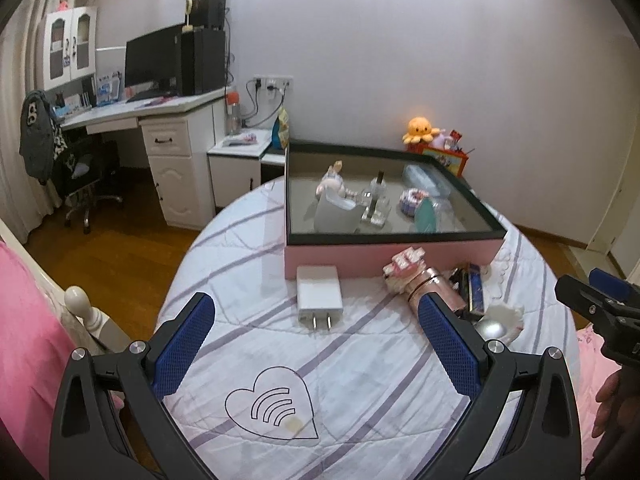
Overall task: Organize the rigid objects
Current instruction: 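Grasp the white astronaut figure with the right tool while the left tool grasps the white charger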
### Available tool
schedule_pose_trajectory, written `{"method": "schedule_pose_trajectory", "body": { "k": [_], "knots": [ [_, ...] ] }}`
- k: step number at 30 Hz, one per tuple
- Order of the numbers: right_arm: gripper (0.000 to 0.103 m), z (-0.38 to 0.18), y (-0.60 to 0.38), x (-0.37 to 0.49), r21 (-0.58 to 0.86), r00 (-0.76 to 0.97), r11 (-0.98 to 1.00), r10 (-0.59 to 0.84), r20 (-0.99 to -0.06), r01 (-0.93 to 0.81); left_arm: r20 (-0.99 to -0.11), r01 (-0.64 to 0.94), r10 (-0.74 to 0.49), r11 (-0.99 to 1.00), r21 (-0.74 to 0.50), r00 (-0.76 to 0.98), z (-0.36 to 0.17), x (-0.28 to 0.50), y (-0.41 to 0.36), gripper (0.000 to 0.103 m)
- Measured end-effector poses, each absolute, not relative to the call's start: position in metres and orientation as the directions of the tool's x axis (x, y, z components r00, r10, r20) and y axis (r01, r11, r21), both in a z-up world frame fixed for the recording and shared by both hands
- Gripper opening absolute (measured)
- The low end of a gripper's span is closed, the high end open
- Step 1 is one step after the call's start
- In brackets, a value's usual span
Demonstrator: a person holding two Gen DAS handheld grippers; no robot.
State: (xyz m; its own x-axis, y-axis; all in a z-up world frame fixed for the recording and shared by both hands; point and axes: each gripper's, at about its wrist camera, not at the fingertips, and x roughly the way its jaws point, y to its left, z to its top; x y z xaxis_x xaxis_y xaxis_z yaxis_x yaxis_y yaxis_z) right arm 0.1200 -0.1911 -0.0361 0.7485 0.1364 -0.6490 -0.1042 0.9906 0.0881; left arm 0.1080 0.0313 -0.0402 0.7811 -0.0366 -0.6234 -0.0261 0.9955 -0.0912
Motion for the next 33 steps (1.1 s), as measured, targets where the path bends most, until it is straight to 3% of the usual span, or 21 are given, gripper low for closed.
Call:
{"method": "schedule_pose_trajectory", "body": {
  "k": [19, 20, 23, 33],
  "knots": [
    [0.103, -0.114, -0.177, 0.155, 0.099, 0.565, 0.981, 0.177, -0.806, -0.166, -0.744, -0.029, -0.035, 0.997, -0.073, 0.667, -0.093, 0.151, 0.029, 0.103],
    [0.102, -0.117, -0.177, 0.157, 0.098, 0.560, 0.981, 0.177, -0.809, -0.168, -0.749, -0.030, -0.034, 0.997, -0.072, 0.662, -0.095, 0.154, 0.030, 0.103],
    [0.075, -0.124, -0.176, 0.162, 0.120, 0.541, 0.972, 0.212, -0.814, -0.201, -0.761, -0.035, -0.034, 0.997, -0.074, 0.648, -0.101, 0.162, 0.030, 0.103],
    [0.072, -0.118, -0.179, 0.165, 0.125, 0.540, 0.965, 0.233, -0.808, -0.231, -0.788, -0.063, -0.020, 0.995, -0.074, 0.616, -0.116, 0.195, 0.033, 0.100]
  ]
}}
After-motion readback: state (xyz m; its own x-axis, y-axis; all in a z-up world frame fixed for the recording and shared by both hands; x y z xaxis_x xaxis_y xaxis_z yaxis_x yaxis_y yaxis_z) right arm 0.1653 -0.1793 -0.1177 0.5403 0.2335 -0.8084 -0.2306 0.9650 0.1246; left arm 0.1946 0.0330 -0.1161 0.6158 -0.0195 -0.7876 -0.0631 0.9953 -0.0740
